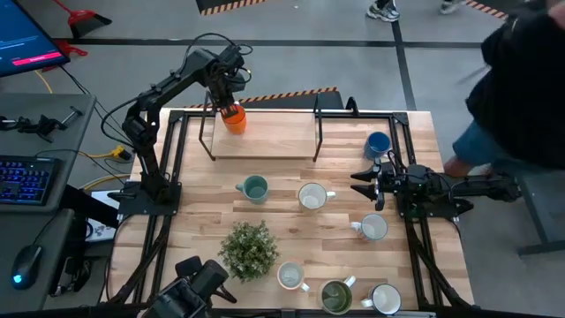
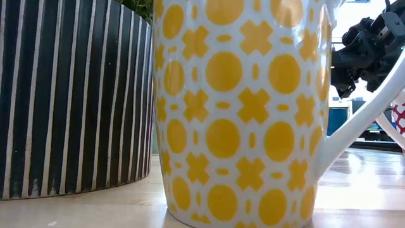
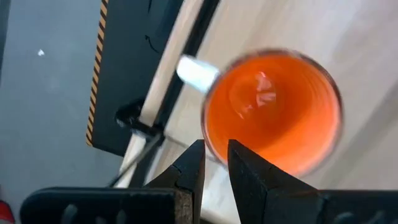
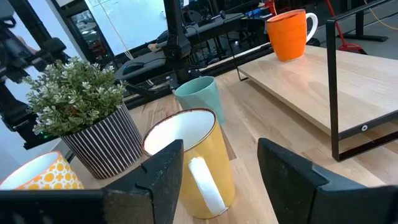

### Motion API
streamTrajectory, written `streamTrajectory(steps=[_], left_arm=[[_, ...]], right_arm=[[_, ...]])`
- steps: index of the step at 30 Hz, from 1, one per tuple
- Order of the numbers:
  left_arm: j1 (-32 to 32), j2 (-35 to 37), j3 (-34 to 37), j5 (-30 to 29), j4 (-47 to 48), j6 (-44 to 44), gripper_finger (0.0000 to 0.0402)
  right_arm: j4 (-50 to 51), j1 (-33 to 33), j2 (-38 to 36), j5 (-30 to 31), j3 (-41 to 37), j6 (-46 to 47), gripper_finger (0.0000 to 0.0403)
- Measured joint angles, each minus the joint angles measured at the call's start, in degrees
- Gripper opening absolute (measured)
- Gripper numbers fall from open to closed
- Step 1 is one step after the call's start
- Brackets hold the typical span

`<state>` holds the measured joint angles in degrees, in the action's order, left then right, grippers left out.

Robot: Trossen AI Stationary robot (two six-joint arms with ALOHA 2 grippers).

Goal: Place coffee mugs
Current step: Put the blue mug on the shelf

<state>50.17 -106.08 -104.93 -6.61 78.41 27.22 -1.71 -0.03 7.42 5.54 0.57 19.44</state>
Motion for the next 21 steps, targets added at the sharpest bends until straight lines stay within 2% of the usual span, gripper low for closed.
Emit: streamTrajectory(steps=[4,8,14,21], left_arm=[[-1.3,0.1,-4.1,0.2,7.5,-1.2,0.0061],[-3.5,0.4,-5.7,5.6,11.6,-3.8,0.0061],[-8.9,5.1,-3.3,15.0,11.5,-8.8,0.0060],[-19.3,17.2,3.7,15.6,11.5,-16.7,0.0060]], right_arm=[[0.0,0.0,0.0,0.0,0.0,-0.4,0.0193],[0.0,0.0,0.0,0.0,0.0,-0.6,0.0193],[0.0,0.0,0.0,0.0,0.0,-3.1,0.0193],[0.0,0.0,0.1,0.1,0.0,-5.0,0.0193]])
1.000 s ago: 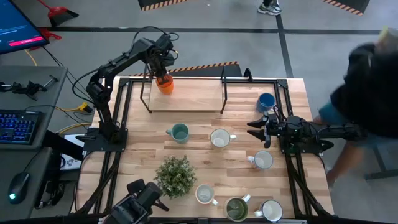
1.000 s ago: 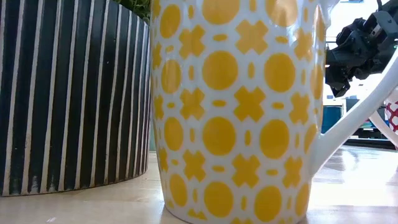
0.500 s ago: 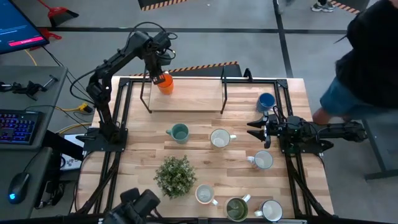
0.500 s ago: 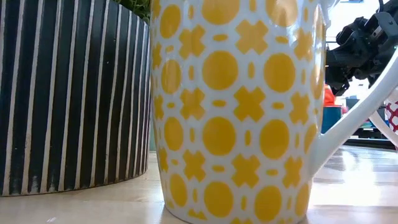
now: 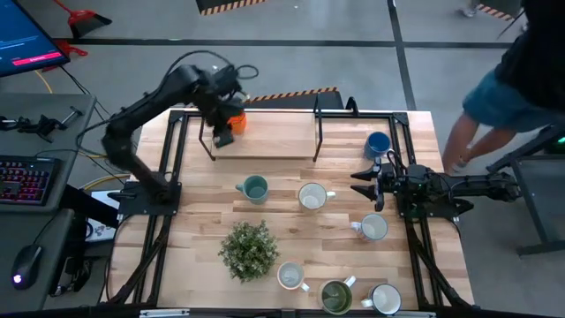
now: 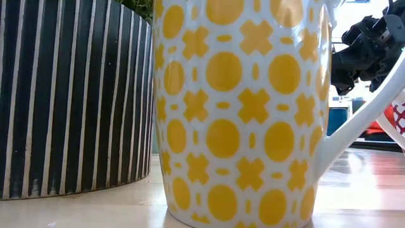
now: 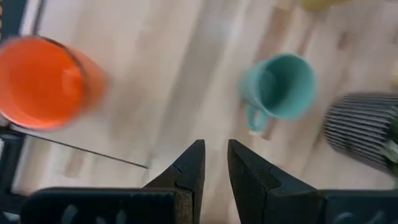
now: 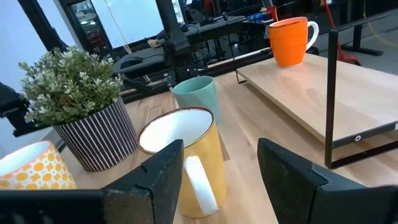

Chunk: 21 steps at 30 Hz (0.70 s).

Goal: Place coffee mugs
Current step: Put the blue mug on the shelf

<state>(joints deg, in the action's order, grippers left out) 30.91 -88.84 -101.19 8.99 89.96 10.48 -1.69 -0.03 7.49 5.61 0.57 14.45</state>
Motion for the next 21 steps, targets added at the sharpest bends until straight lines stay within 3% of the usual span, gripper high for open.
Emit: streamTrajectory(steps=[8,15,21], left_arm=[[-15.4,20.2,18.7,-0.4,-2.3,-15.4,0.0060],[-26.4,35.1,37.6,-0.5,-14.9,-30.6,0.0060],[-33.0,42.9,54.0,-0.6,-25.3,-41.1,0.0060]], right_arm=[[0.0,0.0,0.0,0.3,0.0,-0.6,0.0193],[0.0,0.0,0.0,0.3,0.0,0.0,0.0193],[0.0,0.0,0.0,-0.1,0.0,-0.5,0.0193]])
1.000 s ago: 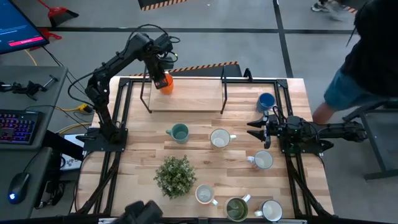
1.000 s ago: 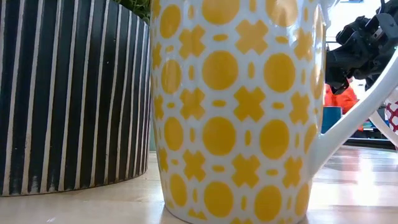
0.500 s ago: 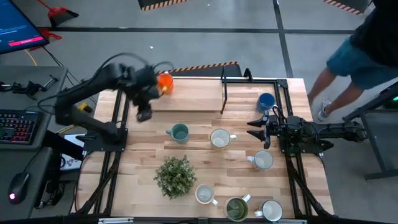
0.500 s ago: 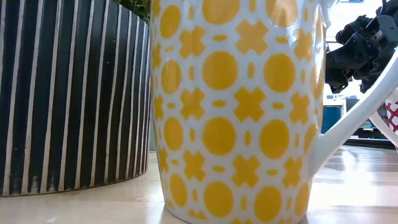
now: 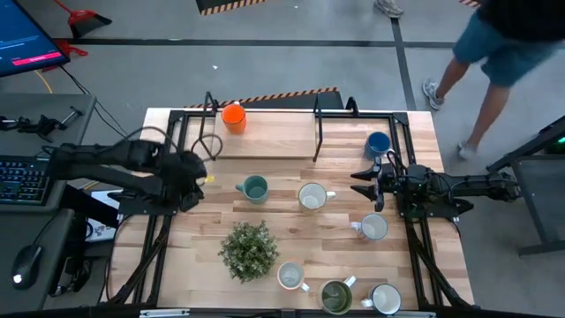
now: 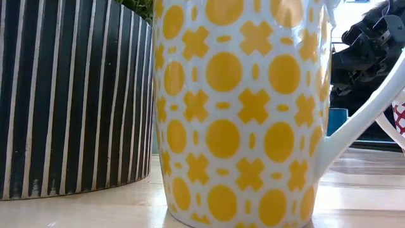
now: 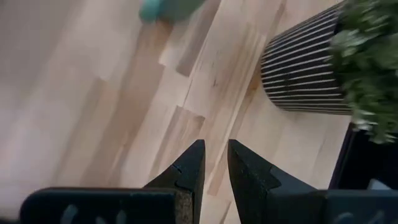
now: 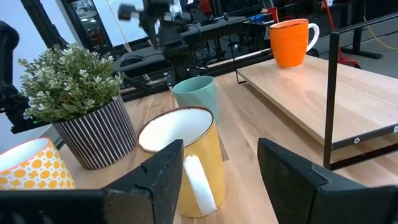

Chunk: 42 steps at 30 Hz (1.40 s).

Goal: Place coffee mugs
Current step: Put the blue mug on the shelf

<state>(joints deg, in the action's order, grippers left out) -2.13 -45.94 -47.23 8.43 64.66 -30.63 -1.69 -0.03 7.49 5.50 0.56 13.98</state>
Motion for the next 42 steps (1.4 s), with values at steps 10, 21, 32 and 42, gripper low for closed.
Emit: streamTrajectory(steps=[10,21,32,42], left_arm=[[-5.6,1.1,16.8,-0.2,-15.3,-7.3,0.0060],[-5.5,0.7,17.0,-0.8,-15.3,-10.1,0.0060],[-5.5,0.7,17.0,-5.6,-15.3,-8.7,0.0060],[-7.1,0.9,17.0,-12.0,-22.1,-1.0,0.0060]], right_arm=[[0.2,0.0,0.0,-1.1,0.0,0.1,0.0193],[-3.0,0.0,0.0,8.0,0.0,-5.9,0.0193],[-2.0,0.0,0.0,13.1,0.0,-4.2,0.0193],[0.4,0.0,2.0,17.0,10.2,-9.2,0.0193]])
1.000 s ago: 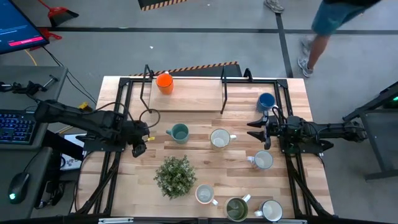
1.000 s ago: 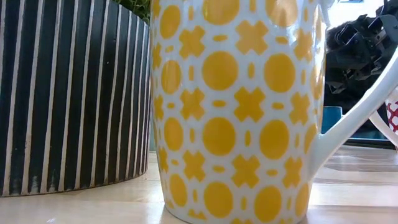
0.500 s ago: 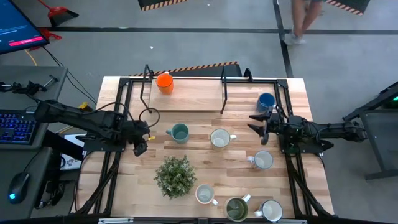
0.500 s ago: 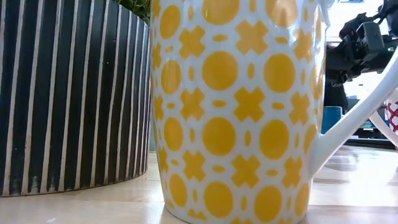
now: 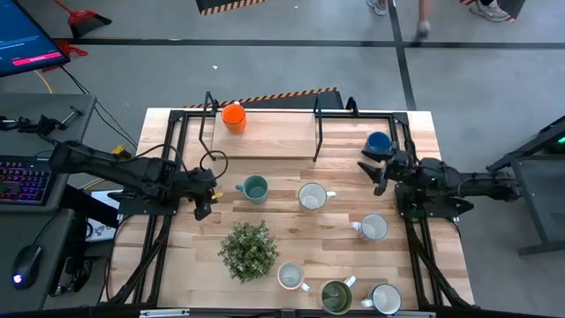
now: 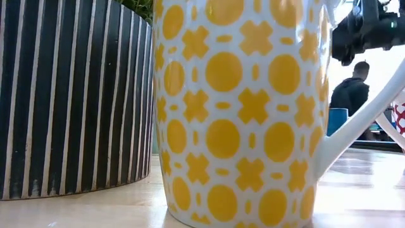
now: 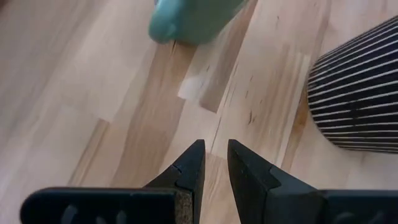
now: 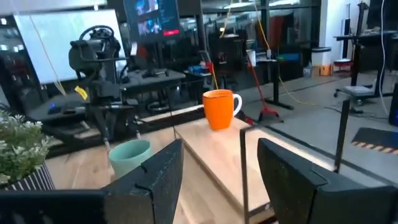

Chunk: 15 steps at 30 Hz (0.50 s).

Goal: Place coffee mugs
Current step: Put the blue mug on the shelf

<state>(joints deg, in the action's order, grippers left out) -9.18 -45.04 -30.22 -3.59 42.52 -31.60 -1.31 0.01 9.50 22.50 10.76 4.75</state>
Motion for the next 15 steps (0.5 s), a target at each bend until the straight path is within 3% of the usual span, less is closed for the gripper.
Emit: streamTrajectory(steps=[4,7,12,15], left_arm=[[-2.0,1.0,2.2,-0.4,-1.0,-0.8,0.0060],[-3.3,2.4,5.2,-1.0,-2.8,-3.0,0.0060],[-4.8,4.6,7.8,-1.1,-7.5,-5.6,0.0060],[-5.6,5.6,7.8,-1.0,-8.3,-5.6,0.0060]], right_arm=[[12.3,0.0,6.3,3.7,11.1,-2.1,0.0193],[26.7,0.0,12.6,14.7,20.2,0.1,0.0193],[53.3,2.2,22.1,27.0,34.3,17.9,0.0193],[68.1,5.7,26.2,27.1,40.4,28.1,0.0193]])
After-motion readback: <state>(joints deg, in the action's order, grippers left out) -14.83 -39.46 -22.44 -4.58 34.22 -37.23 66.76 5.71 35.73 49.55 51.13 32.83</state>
